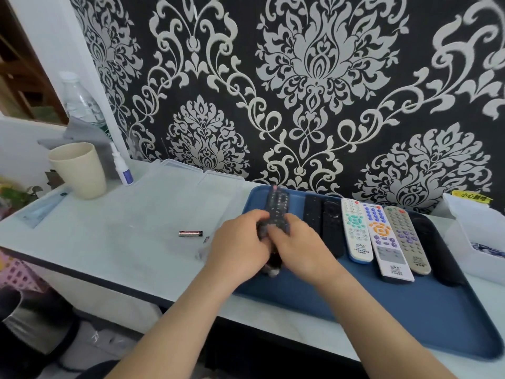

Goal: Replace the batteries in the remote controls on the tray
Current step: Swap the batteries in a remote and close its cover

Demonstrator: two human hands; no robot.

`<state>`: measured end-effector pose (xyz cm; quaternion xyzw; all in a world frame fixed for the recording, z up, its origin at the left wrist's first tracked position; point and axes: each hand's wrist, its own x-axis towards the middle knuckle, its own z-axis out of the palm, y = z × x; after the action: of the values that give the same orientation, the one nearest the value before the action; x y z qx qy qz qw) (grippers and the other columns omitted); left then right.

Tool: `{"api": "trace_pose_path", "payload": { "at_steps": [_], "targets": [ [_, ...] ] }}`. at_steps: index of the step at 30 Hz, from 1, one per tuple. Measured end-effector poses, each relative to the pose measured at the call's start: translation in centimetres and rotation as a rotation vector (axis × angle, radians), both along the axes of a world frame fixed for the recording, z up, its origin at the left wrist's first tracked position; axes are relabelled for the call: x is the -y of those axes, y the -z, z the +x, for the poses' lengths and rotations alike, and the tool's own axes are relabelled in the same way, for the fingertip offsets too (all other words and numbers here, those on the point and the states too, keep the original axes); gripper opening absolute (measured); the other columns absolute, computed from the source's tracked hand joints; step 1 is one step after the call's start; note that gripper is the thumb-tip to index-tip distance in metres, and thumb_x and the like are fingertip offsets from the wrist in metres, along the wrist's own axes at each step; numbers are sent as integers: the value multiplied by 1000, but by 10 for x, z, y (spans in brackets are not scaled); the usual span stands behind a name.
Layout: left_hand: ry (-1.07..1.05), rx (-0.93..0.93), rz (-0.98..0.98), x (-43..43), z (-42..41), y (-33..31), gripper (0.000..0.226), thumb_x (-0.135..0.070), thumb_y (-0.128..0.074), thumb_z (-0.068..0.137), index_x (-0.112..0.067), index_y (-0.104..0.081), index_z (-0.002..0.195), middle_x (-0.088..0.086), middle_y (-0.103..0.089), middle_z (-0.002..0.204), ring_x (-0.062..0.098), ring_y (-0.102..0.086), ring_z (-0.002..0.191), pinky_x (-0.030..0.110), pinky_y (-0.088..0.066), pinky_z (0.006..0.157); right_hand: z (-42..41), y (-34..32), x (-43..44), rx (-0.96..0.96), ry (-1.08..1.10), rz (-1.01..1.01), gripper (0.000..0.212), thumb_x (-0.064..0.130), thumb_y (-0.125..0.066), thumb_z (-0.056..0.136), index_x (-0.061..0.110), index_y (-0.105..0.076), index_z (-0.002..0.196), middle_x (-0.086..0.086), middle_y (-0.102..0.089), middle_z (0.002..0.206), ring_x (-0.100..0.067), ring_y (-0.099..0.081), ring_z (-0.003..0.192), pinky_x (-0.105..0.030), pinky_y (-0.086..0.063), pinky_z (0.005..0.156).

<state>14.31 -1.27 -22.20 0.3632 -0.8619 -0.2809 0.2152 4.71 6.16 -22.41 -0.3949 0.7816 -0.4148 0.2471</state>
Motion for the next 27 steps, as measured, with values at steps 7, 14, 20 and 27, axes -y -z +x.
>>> {"api": "trace_pose_path", "payload": {
  "at_steps": [7,14,20,27],
  "targets": [
    [309,-581,495,-11,3,-20,53,-14,-69,70,-30,-61,119,-11,-70,113,2,-63,107,20,-48,94,-15,-21,-16,1166,83,-473,27,25,-50,97,7,-68,107,-15,-71,106,-26,-70,90,-40,-58,76],
    [205,-652,420,-28,-24,-23,37,-14,-72,81,-33,-63,112,-9,-69,95,2,-61,88,13,-48,67,-39,-35,-52,1040,-103,-461,35,14,-43,99,7,-56,130,-19,-63,128,-32,-61,105,-46,-55,85],
    [220,-603,370,-49,-49,-20,52,-6,-76,76,-41,-58,110,-14,-73,91,14,-67,77,18,-53,73,-63,-25,-59,755,161,-343,32,35,-55,95,11,-69,111,-19,-73,107,-36,-68,98,-45,-55,77],
    [208,-500,63,-61,-64,-9,60,-10,-82,70,-56,-61,103,-15,-65,86,8,-60,67,18,-50,65,-86,-20,-69,887,89,-235,43,30,-39,79,13,-72,101,-9,-73,100,-24,-62,92,-42,-46,81]
  ]
}}
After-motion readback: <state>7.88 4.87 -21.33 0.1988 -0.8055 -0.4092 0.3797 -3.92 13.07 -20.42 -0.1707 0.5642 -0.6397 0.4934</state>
